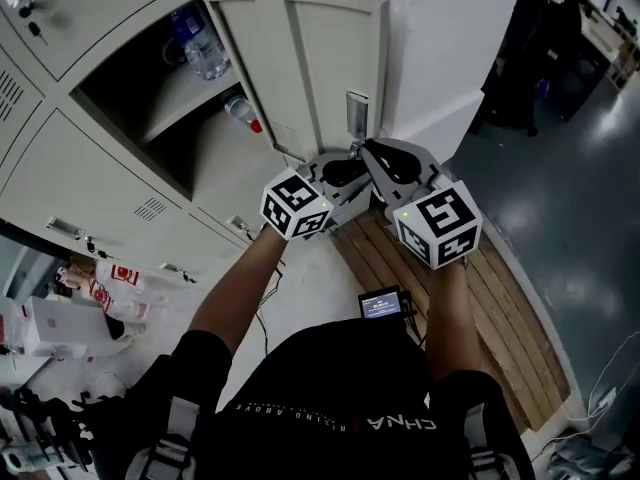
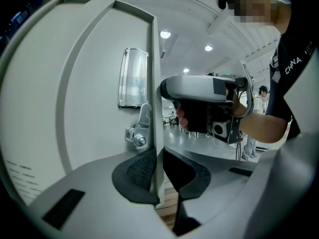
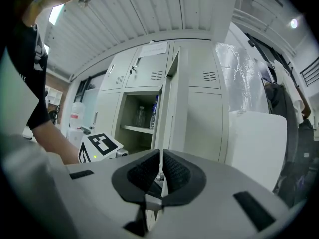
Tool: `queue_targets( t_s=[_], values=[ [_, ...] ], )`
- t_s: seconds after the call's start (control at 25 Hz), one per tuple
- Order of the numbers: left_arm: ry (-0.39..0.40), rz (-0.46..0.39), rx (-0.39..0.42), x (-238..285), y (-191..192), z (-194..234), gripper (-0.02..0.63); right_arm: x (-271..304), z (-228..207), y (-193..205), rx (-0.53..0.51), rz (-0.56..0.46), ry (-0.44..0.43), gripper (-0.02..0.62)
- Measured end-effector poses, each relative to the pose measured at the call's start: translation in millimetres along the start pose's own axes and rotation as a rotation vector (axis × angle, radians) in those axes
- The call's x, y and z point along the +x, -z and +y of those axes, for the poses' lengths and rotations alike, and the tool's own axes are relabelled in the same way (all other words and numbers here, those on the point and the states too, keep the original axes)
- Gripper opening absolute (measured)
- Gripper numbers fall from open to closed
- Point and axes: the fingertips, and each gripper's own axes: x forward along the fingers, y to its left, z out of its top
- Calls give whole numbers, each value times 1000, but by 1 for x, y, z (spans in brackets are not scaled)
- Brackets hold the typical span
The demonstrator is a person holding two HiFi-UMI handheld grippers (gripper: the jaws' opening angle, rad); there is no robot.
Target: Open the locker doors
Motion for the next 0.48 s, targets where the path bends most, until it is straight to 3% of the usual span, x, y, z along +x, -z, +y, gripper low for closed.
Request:
queue_targets(
  t_s=[0.48],
  values=[
    [-63,40,30,-28,10,-4,54,-1,3,2,33,5,41,44]
  ],
)
